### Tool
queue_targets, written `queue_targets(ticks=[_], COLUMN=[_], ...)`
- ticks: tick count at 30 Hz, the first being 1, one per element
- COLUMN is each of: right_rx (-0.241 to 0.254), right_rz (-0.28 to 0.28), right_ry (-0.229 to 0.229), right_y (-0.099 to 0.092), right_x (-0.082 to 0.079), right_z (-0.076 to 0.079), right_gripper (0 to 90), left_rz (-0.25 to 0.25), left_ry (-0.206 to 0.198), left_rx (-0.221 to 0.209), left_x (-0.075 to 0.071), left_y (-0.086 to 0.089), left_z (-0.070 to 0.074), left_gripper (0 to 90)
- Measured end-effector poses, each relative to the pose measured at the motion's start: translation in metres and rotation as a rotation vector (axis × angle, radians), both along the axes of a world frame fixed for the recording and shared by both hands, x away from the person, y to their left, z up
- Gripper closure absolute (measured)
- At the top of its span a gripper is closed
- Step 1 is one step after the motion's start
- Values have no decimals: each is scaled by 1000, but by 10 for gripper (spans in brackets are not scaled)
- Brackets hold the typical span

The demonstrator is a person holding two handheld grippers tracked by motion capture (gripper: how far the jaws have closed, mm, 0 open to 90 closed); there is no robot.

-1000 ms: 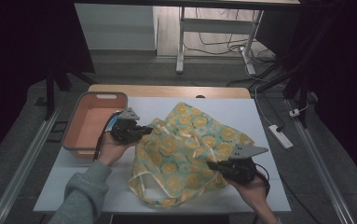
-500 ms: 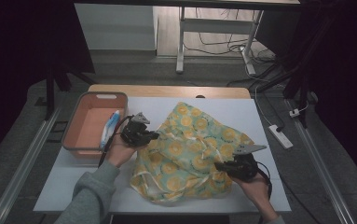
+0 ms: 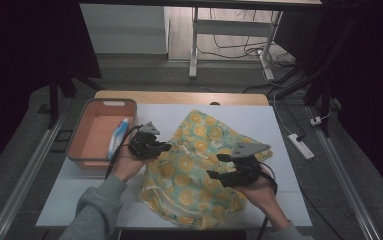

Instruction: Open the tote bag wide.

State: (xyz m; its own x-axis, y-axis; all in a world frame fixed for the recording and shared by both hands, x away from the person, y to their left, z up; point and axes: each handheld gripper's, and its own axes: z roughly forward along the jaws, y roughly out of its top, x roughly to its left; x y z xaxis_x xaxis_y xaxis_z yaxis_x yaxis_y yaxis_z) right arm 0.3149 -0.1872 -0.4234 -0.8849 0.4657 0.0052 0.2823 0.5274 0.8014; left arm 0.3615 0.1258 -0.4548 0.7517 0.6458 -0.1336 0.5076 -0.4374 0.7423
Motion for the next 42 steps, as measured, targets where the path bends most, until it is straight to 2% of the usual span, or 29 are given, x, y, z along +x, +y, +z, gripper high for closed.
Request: queue_targets(ticks=[1,2,6,8,9,10,11,12,13,14,15,16,17,18,19,20,23,25,30,38,42], right_rx=[-42,-42,-139,-160,-172,-176,-176,-152,-109,-109,-79,-62,-62,-53,-43,-43,-19,-4,44,62,66], right_rz=[32,32,57,62,60,40,40,38,14,14,-16,-27,-27,-35,-49,-49,-67,-78,-128,-135,-124], right_ry=[27,27,86,134,149,147,147,146,133,133,99,93,93,95,90,90,84,83,67,61,54], right_y=[18,18,39,41,41,38,38,36,33,33,29,27,27,25,22,22,17,15,9,2,0], right_x=[12,12,34,41,43,46,46,47,50,50,53,55,55,58,64,64,73,79,90,86,81], right_z=[-8,-8,-26,-33,-35,-37,-37,-37,-34,-34,-29,-28,-28,-27,-25,-25,-22,-20,-17,-14,-11], right_gripper=[333,333,439,562,659,832,832,887,891,891,891,892,892,892,892,892,891,892,892,891,891], left_rz=[-1,1,9,10,13,15,17,19,20,21,21,25,33,40,43,42,52,46,41,30,52], left_ry=[-1,-4,-5,-6,-6,-7,-8,-10,-13,-14,-14,-21,-30,-38,-46,-55,-73,-67,-70,-83,-79], left_rx=[-2,-5,-21,-29,-37,-40,-43,-45,-47,-48,-45,-43,-48,-56,-60,-65,-66,-70,-76,-36,-29], left_x=[0,-1,1,1,1,1,1,1,1,0,-1,-2,-4,-6,-8,-11,-19,-23,-32,-41,-39], left_y=[0,1,4,6,7,8,8,8,8,8,8,8,9,10,12,14,24,31,41,52,59], left_z=[0,1,1,0,0,-1,-1,-2,-2,-3,-3,-2,0,2,5,8,17,21,30,38,38], left_gripper=[864,864,864,864,864,863,863,861,847,847,809,769,769,717,583,583,460,424,399,394,394])
